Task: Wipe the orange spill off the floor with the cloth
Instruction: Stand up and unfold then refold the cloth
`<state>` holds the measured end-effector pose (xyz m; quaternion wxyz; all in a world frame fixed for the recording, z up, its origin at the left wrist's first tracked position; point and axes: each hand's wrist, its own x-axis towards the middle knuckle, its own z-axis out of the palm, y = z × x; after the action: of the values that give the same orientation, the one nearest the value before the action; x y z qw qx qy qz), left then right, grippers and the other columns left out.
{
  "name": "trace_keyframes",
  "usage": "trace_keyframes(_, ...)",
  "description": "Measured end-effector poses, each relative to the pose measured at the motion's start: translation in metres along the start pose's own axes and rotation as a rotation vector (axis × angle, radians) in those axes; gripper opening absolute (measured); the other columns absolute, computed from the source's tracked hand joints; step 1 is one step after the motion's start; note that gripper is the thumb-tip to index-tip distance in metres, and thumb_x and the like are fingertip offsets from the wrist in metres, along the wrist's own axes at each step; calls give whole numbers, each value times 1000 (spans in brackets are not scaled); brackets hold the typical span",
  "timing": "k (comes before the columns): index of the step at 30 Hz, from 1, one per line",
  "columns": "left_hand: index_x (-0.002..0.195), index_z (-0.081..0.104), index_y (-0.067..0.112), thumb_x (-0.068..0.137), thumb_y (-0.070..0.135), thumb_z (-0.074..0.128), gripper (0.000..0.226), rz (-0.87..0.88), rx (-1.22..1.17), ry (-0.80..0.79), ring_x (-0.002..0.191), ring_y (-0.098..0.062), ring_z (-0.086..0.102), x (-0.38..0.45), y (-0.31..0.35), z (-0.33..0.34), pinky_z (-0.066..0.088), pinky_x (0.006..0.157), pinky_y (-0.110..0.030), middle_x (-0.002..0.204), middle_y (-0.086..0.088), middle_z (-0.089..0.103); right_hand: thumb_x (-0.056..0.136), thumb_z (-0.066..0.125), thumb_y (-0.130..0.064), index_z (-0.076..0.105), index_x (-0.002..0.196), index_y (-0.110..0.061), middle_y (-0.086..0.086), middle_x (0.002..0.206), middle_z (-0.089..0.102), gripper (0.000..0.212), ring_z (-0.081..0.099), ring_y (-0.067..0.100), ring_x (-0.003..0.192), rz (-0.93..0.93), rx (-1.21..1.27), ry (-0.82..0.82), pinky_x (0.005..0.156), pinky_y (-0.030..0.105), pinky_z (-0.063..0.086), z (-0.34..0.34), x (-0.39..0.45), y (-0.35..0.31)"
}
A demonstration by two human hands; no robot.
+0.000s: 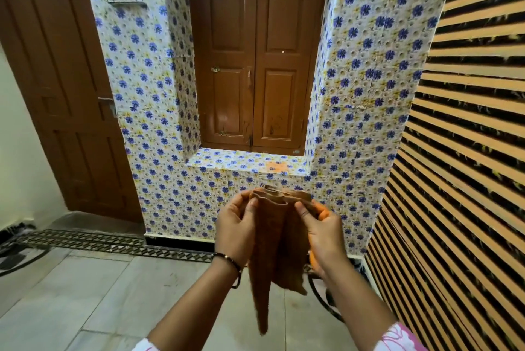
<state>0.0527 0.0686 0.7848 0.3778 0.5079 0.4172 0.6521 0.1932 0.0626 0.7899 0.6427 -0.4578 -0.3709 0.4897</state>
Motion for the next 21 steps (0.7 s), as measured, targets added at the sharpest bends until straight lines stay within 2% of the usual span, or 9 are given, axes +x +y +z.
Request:
trace_keyframes(4,90,66,24,93,7,53,21,24,18,121,84,-11,65,19,8,-28,53,73,-21,89,0,70,82,67,-10,66,89,-12,15,93,71,8,67,30,94,-28,-29,75,90,47,52,-25,18,-14)
trace_keyframes(6,88,65,27,93,10,54,20,31,48,173,80,-8,63,26,10,-38,51,68,-16,85,4,68,81,68,-11,67,87,-13,11,87,71,7,67,26,89,-51,-67,93,80,39,56,-34,24,-21)
trace_keyframes(8,87,65,28,94,12,55,20,27,52,185,83,-11,63,33,8,-44,51,72,-20,87,3,69,79,70,-11,67,90,-10,6,81,71,11,68,20,81,-74,-71,85,65,26,56,-37,27,-27)
trace_keyframes(9,88,66,28,94,13,55,19,23,52,186,87,-13,63,35,8,-45,51,76,-24,90,2,69,77,71,-14,68,92,-8,5,80,71,16,69,18,79,-86,-68,80,65,25,55,-38,28,-28)
trace_keyframes(12,95,64,27,95,15,53,16,35,51,216,93,-13,63,39,8,-42,51,81,-27,96,0,68,70,70,-35,67,85,-13,8,81,70,27,68,24,82,-154,-77,114,76,37,54,-34,28,-27)
trace_keyframes(15,95,63,23,97,16,49,15,141,114,249,85,-12,61,35,11,-35,50,73,-25,89,1,66,73,58,-56,56,73,-14,7,65,57,42,56,23,61,-336,-182,252,61,34,45,-26,26,-23)
trace_keyframes(17,95,62,17,98,18,47,16,236,225,248,74,-15,58,33,14,-33,48,64,-30,81,-2,64,77,49,-56,47,68,-16,2,57,42,41,40,18,52,-442,-234,301,52,31,33,-25,26,-25)
trace_keyframes(19,93,60,15,99,20,44,17,291,345,212,63,-15,52,37,19,-34,40,54,-30,73,-2,60,79,45,-57,45,68,-14,1,56,37,44,36,17,51,-477,-303,305,51,30,30,-28,28,-33)
trace_keyframes(21,93,60,15,99,21,43,19,281,415,135,62,-17,50,45,27,-37,39,51,-31,73,-7,59,78,45,-57,47,71,-8,5,57,38,50,36,18,52,-488,-381,260,52,31,31,-34,32,-40)
